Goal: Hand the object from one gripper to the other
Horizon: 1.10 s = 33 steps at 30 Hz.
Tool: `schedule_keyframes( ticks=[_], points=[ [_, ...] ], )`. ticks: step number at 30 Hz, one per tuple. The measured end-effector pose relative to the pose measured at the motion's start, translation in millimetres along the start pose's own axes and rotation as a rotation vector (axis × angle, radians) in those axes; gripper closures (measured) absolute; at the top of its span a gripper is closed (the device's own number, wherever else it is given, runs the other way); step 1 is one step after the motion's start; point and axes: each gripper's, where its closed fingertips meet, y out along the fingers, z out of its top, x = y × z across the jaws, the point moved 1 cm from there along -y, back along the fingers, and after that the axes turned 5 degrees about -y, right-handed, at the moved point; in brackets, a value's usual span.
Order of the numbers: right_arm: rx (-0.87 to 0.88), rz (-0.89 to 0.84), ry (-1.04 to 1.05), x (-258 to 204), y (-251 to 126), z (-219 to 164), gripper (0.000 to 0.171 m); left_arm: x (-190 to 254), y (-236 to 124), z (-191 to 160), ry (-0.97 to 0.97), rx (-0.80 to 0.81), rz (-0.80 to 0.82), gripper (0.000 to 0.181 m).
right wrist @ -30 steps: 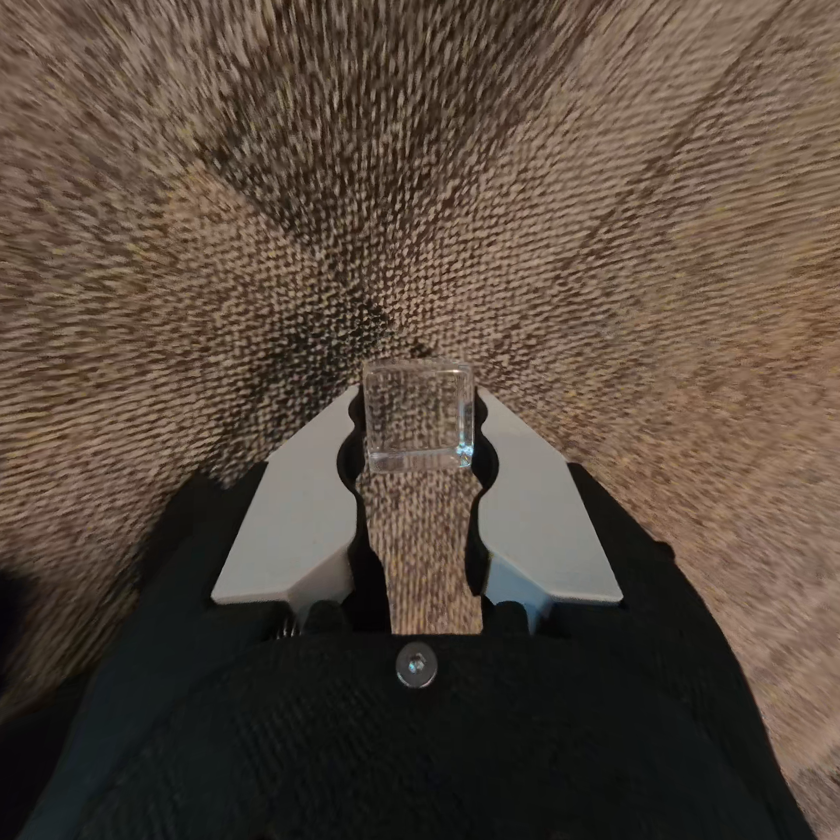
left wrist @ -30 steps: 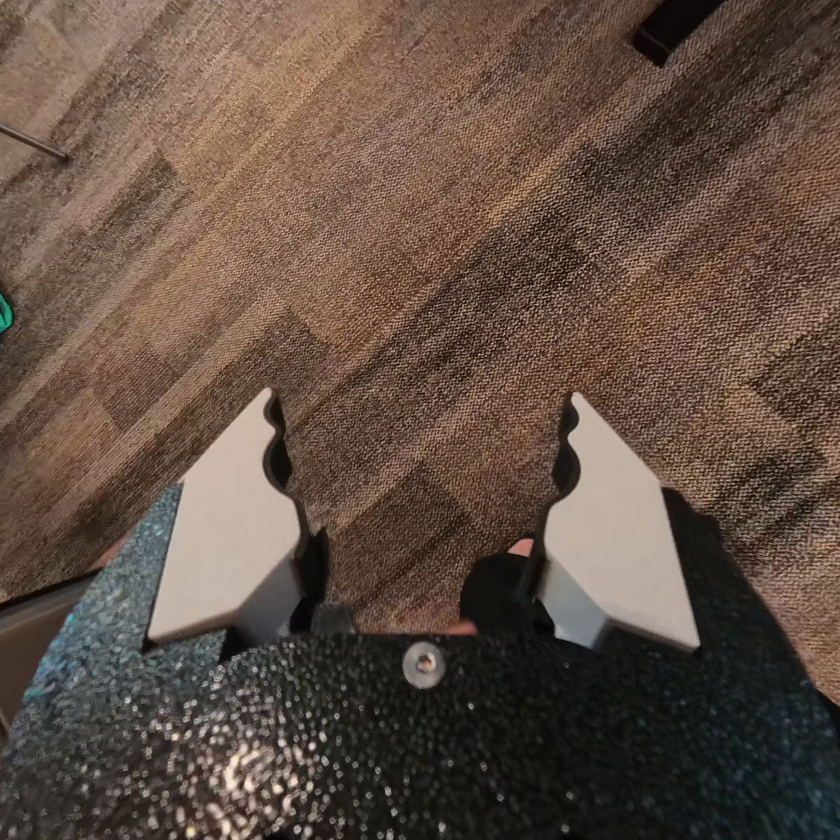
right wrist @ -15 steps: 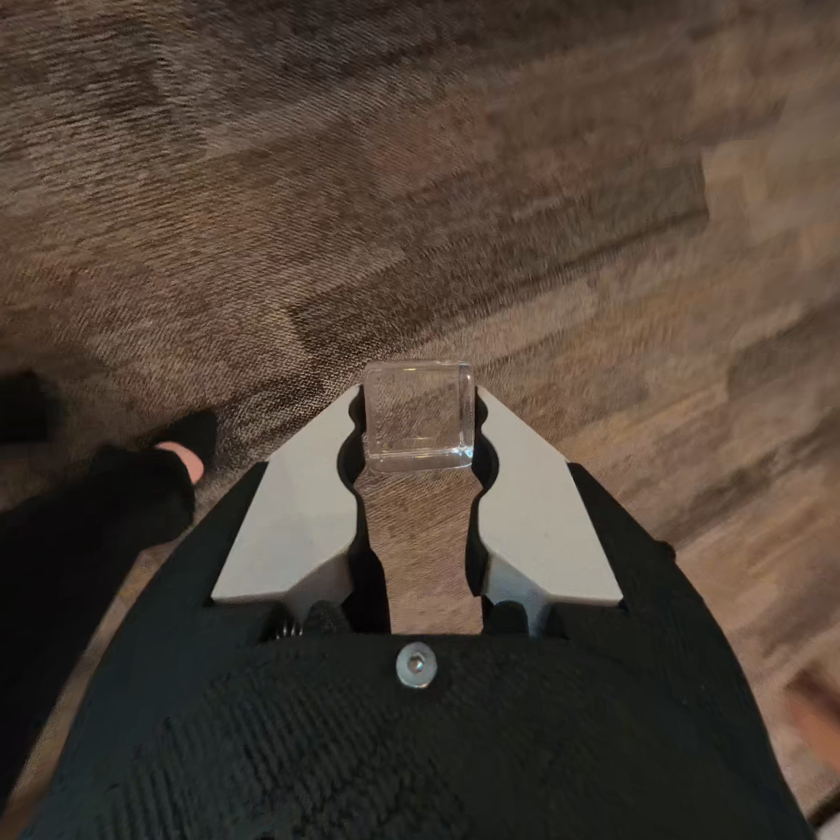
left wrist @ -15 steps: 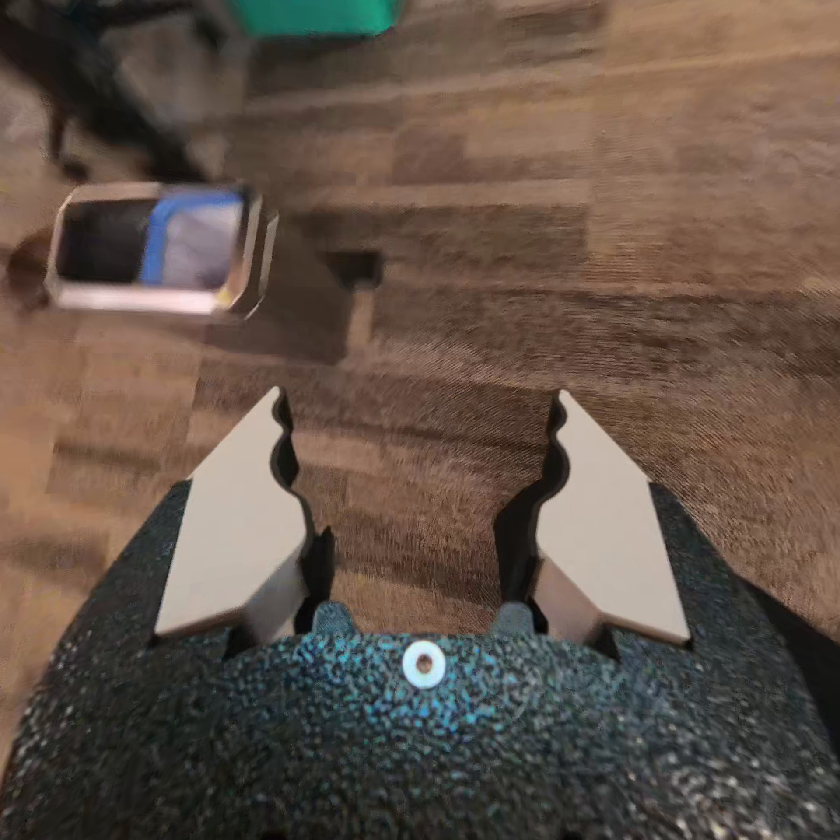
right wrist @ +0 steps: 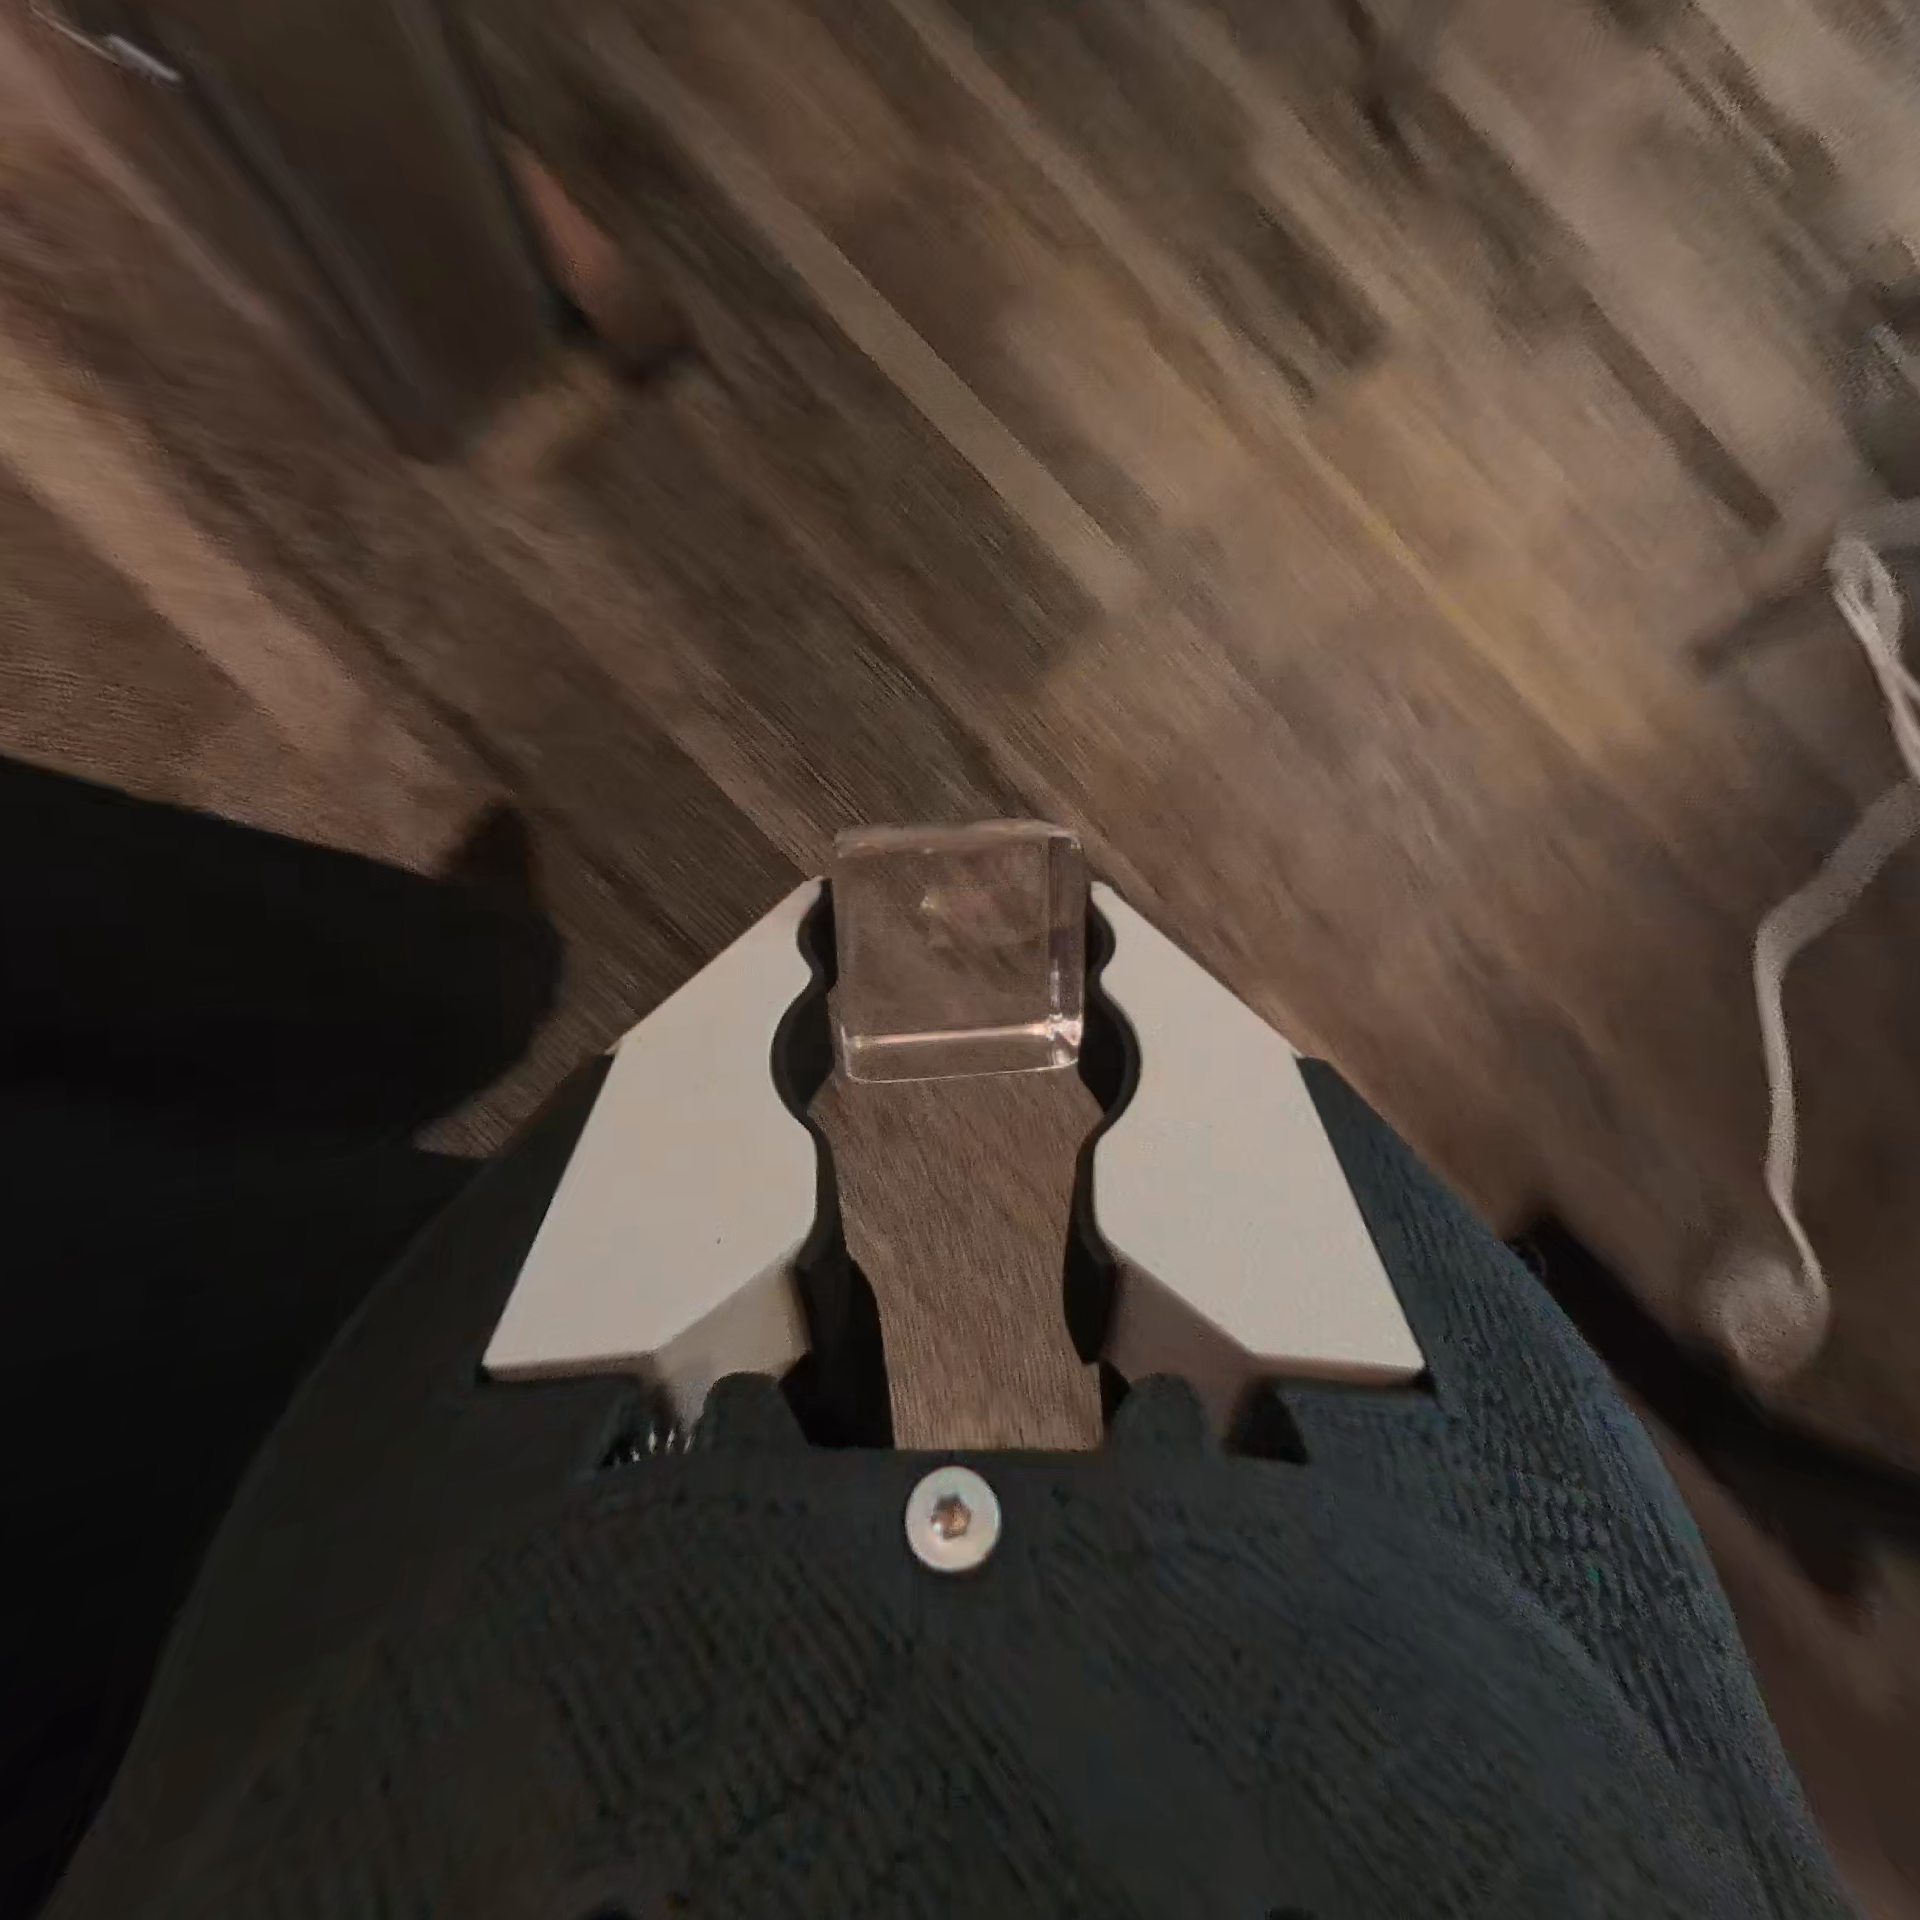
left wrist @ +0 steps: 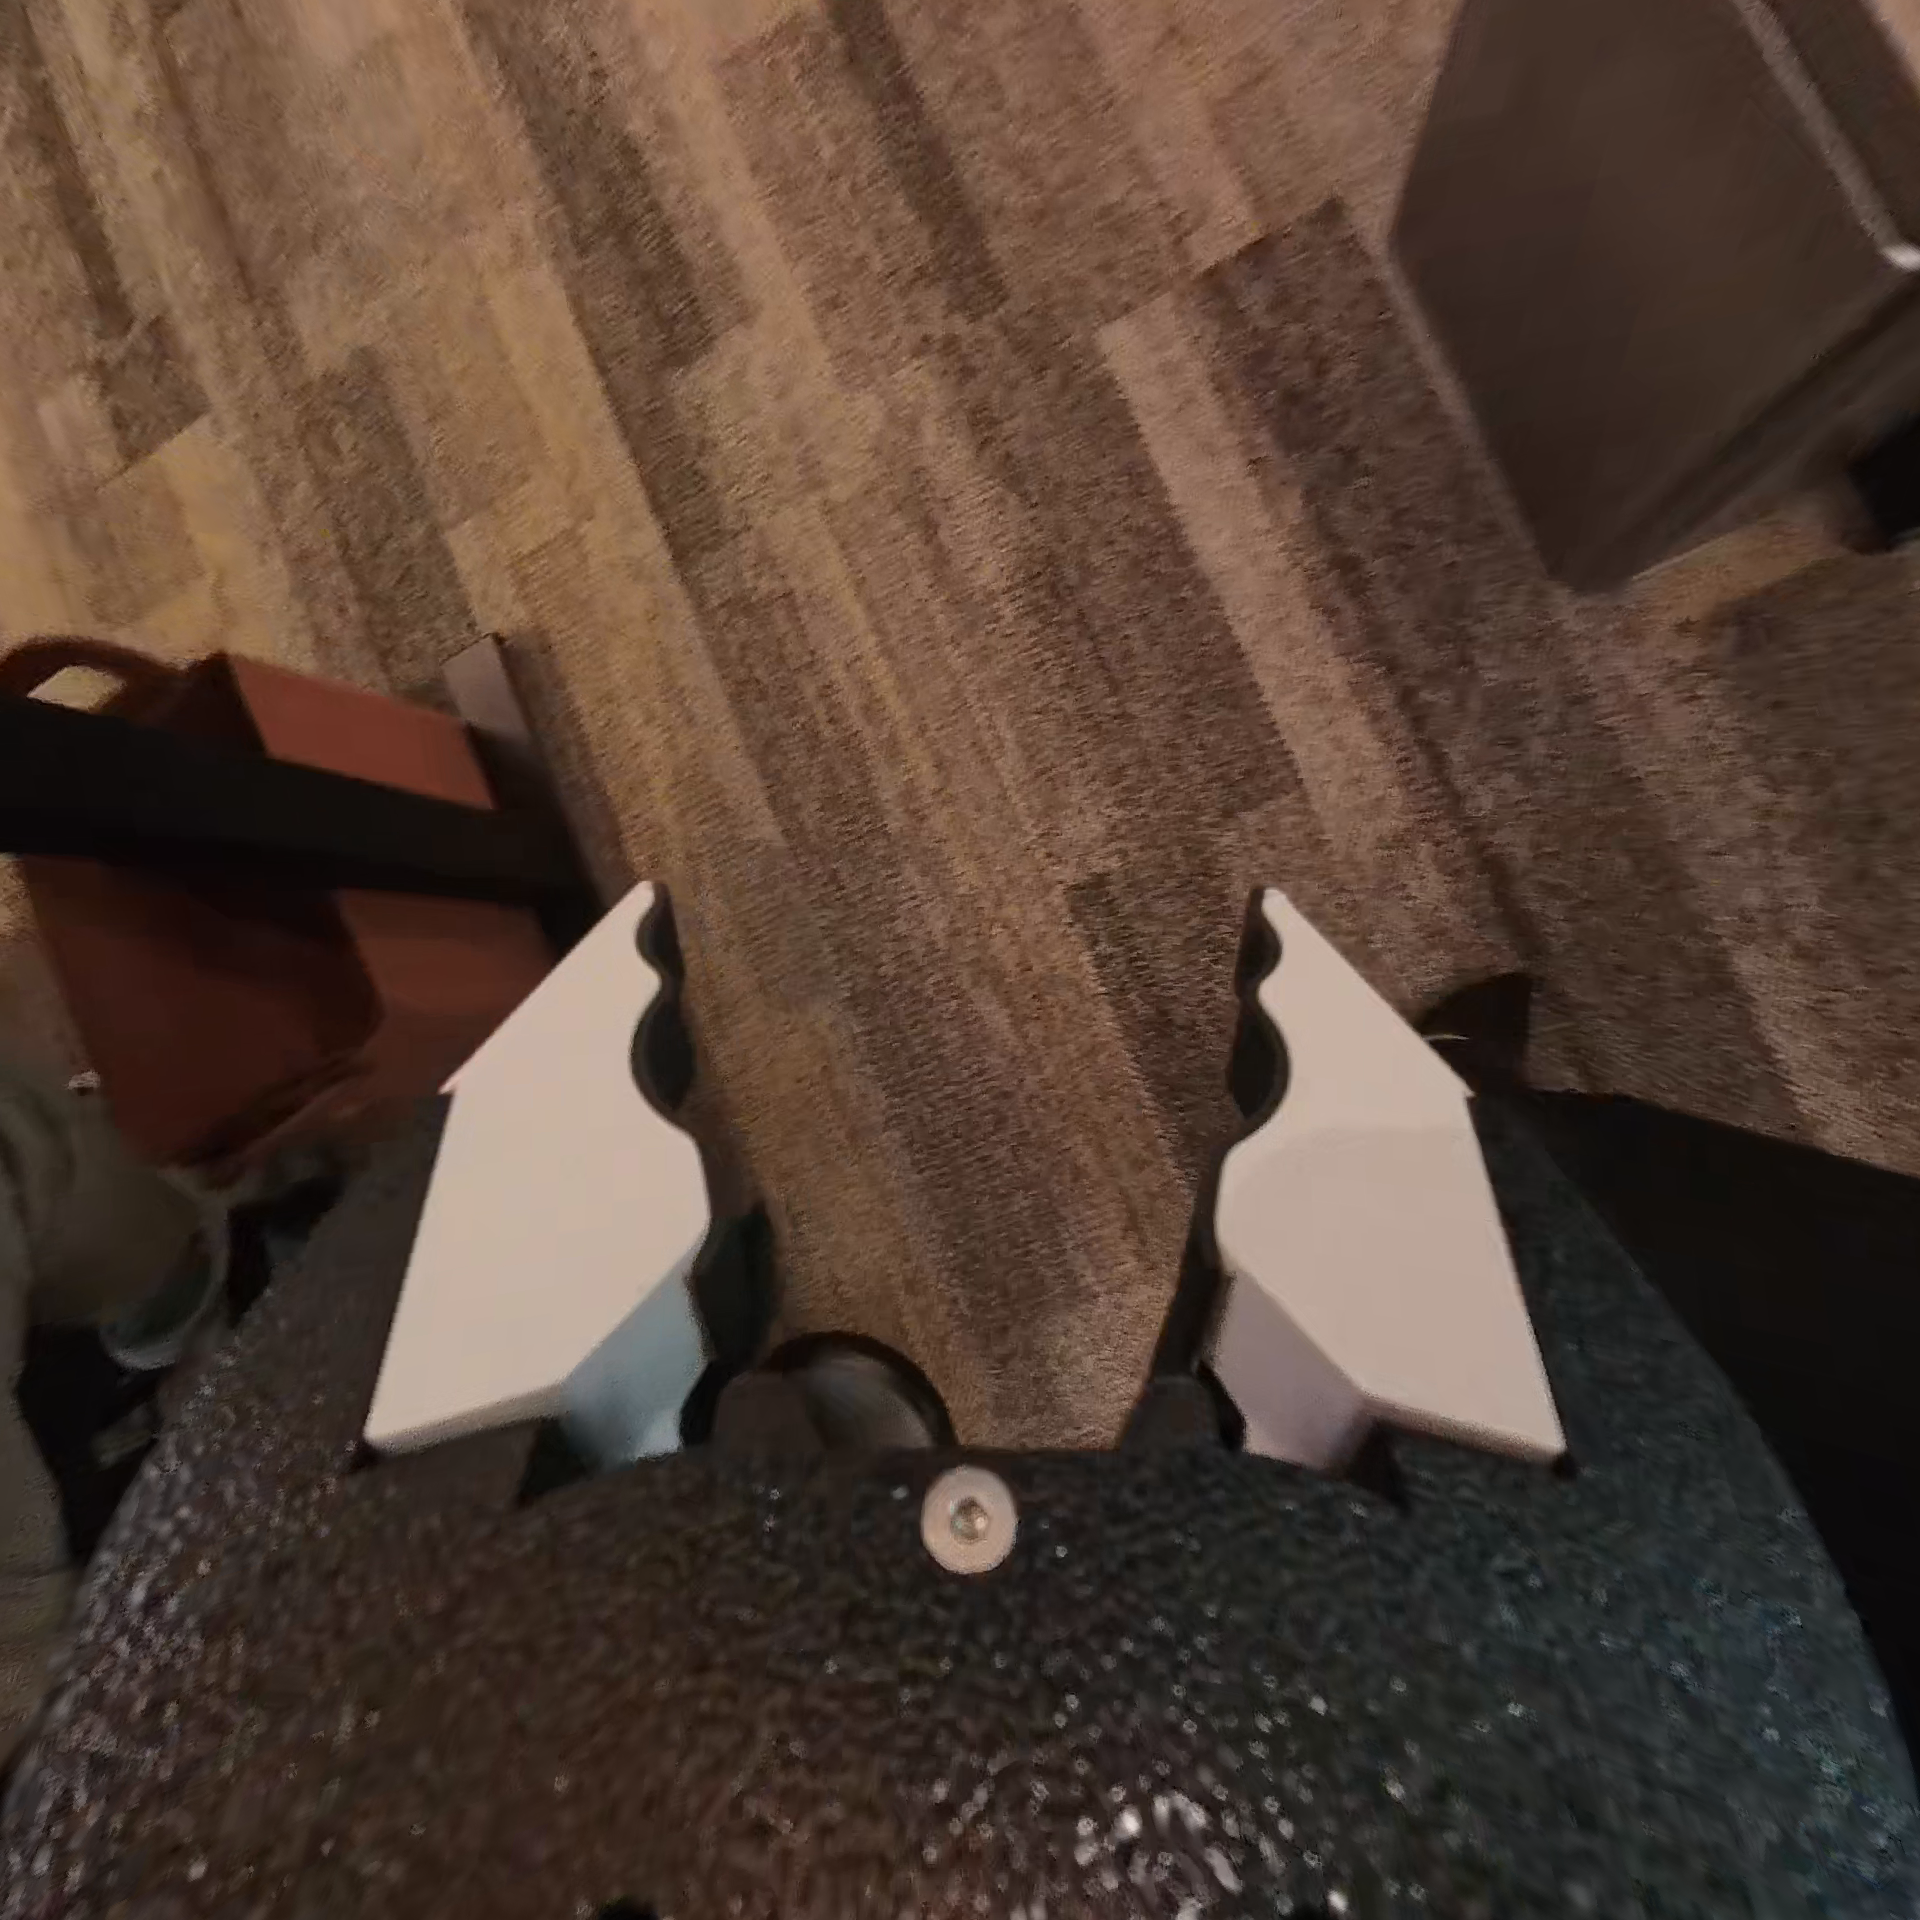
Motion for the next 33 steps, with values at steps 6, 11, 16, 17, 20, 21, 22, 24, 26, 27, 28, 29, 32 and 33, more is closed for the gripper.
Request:
schedule_keyframes(
  ticks=[6, 11, 16, 17, 20, 21, 22, 24, 26, 27, 28, 29, 32, 33],
  points=[
    [0.2, 0.348, -0.368, -152, 118, 236, 0.127, -68, 38, 63, -0.141, 0.069, 0.09, 0.076],
    [0.422, 0.55, -0.511, -268, 148, 420, 0.127, -93, 69, 180, -0.396, 0.316, 0.107, 0.077],
    [0.671, 0.586, -0.464, -362, 171, 599, 0.128, -128, 134, 239, -0.599, 0.329, 0.142, 0.078],
    [0.727, 0.577, -0.422, -378, 174, 636, 0.128, -139, 149, 240, -0.628, 0.295, 0.164, 0.078],
    [0.906, 0.521, -0.329, -418, 184, 739, 0.128, -176, 191, 242, -0.638, 0.136, 0.227, 0.08],
    [0.928, 0.475, -0.301, -427, 192, 769, 0.128, -186, 203, 245, -0.615, 0.057, 0.235, 0.081],
    [0.932, 0.459, -0.263, -437, 200, 796, 0.128, -198, 213, 257, -0.574, 0.008, 0.242, 0.081],
    [0.948, 0.479, -0.234, -458, 212, 842, 0.127, -224, 238, 301, -0.483, -0.004, 0.249, 0.082],
    [0.961, 0.424, -0.247, -468, 228, 884, 0.127, -249, 266, 365, -0.444, 0.066, 0.257, 0.082],
    [0.969, 0.407, -0.242, -472, 236, 904, 0.127, -260, 279, 400, -0.448, 0.118, 0.263, 0.082],
    [0.973, 0.392, -0.23, -475, 243, 925, 0.127, -268, 293, 437, -0.454, 0.17, 0.265, 0.082],
    [0.98, 0.366, -0.214, -476, 251, 948, 0.127, -273, 308, 474, -0.453, 0.221, 0.262, 0.082],
    [1.047, 0.256, -0.13, -471, 264, 1023, 0.128, -261, 363, 601, -0.33, 0.357, 0.157, 0.082],
    [1.076, 0.218, -0.09, -467, 265, 1045, 0.128, -247, 383, 646, -0.248, 0.393, 0.107, 0.082]
  ],
)
